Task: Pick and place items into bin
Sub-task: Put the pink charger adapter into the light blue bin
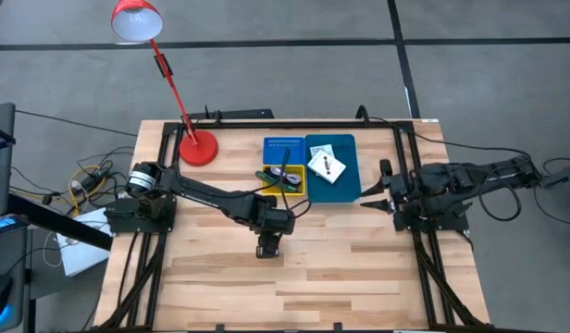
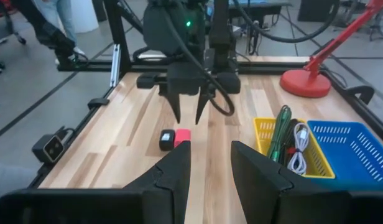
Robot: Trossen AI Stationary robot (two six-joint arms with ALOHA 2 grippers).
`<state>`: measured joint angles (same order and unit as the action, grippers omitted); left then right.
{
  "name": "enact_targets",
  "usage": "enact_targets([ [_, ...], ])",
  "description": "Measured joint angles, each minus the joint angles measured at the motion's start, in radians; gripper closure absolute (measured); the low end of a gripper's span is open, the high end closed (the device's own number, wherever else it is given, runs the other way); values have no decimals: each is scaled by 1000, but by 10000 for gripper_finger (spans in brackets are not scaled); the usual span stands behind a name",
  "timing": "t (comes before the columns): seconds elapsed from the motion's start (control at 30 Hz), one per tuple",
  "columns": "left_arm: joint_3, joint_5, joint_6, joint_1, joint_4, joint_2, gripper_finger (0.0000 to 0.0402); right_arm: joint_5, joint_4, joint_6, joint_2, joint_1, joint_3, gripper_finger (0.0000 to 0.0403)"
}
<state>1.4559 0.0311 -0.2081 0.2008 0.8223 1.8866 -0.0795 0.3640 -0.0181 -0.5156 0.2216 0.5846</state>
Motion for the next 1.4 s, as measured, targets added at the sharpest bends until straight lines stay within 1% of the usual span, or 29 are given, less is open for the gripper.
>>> enact_targets([
  [0.1, 0, 0, -12, 2, -1, 1, 246, 0, 22, 0, 0, 9, 0, 294],
  [0.4, 3, 0, -26, 13, -1, 66, 246, 0, 63, 21, 0, 14, 0, 294],
  [0.7, 2, 18, -39, 13, -1, 74, 246, 0, 79, 29, 0, 14, 0, 294],
  [0.9, 8, -40, -37, 15, 6, 136, 246, 0, 88, 28, 0, 14, 0, 294],
  [1.0, 8, -51, -36, 17, 10, 138, 246, 0, 88, 27, 0, 13, 0, 294],
  [1.17, 7, -32, -37, 21, 7, 136, 246, 0, 85, 27, 0, 12, 0, 294],
  [1.4, 6, -33, -35, 22, 3, 140, 246, 0, 85, 27, 0, 12, 0, 294],
])
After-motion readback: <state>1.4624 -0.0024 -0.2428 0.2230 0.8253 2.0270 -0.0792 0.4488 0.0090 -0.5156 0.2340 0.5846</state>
